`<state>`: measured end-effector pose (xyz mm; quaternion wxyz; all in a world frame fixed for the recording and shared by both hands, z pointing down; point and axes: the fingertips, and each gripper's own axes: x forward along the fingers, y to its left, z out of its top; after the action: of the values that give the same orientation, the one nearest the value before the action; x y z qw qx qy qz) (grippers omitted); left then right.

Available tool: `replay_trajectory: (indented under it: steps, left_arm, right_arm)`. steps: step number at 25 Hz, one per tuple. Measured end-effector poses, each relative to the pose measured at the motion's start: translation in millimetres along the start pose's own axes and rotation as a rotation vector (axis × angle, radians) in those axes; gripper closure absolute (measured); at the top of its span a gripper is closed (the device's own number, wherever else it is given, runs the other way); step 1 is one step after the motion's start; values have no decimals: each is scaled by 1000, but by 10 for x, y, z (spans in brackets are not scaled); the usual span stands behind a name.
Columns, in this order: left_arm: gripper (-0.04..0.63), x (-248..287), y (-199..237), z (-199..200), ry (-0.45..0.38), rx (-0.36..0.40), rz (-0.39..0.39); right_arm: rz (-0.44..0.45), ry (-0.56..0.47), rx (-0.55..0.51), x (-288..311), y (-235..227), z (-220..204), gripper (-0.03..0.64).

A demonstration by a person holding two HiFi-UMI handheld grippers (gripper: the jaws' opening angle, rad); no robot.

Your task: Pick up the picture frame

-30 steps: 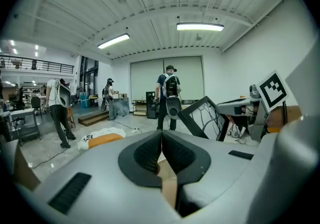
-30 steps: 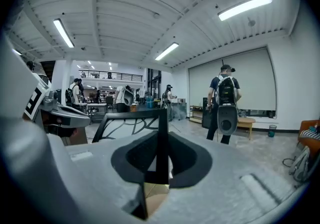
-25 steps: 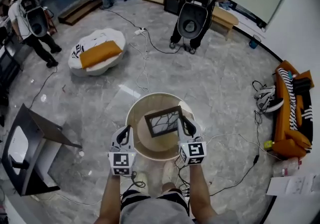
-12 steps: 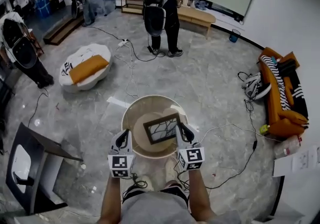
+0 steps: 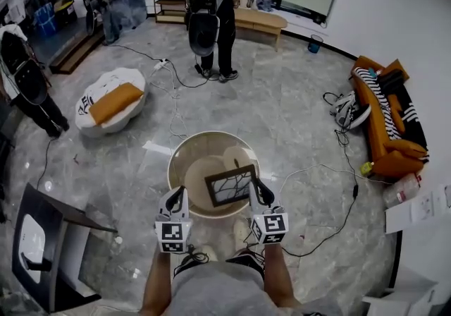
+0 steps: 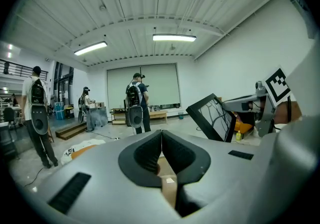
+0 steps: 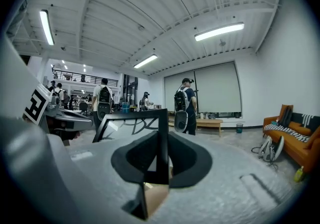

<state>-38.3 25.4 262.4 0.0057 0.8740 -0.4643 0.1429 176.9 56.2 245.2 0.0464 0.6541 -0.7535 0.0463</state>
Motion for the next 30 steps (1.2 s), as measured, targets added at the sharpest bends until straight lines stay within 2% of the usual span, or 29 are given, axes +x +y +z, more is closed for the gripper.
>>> replay_trajectory:
  steps: [6, 30]
  left_arm:
    - [575, -4, 60, -31, -5, -3, -18]
    - [575, -30, 48, 36, -20, 4, -36]
  right_arm:
    - [-34, 7, 18, -63, -5, -70, 554]
    - [-47, -14, 5, -103, 17, 7, 552]
